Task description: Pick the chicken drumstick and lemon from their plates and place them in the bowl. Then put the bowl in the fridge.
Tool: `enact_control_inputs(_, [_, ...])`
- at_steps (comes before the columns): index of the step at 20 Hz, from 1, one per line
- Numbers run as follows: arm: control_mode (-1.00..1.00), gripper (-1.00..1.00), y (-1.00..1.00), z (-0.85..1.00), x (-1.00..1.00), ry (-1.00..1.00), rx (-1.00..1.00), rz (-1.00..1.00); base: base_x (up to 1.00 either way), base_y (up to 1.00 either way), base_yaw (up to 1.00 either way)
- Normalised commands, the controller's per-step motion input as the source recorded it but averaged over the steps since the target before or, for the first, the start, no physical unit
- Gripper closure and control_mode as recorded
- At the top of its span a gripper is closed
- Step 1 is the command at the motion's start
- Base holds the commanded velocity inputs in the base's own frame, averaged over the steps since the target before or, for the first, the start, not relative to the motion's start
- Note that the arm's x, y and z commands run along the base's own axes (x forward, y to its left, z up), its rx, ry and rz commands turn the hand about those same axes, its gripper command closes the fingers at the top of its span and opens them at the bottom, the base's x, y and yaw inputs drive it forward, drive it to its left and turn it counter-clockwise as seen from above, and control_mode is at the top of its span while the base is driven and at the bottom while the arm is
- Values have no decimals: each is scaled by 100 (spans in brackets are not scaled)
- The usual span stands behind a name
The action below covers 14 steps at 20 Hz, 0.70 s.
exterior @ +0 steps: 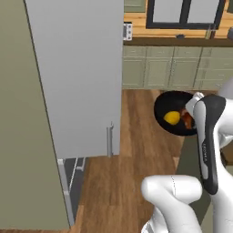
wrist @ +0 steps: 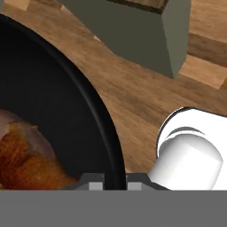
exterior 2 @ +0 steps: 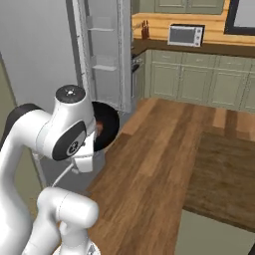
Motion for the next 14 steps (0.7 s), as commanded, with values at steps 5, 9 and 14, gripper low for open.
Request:
enact_control_inputs(5, [100,100,0,0,0,0,0,0,83,4,-52])
enact_control_inputs(9, [100,100,0,0,0,0,0,0,99,19,-29])
enact_control_inputs(14, [100,100,0,0,0,0,0,0,100,0,-2])
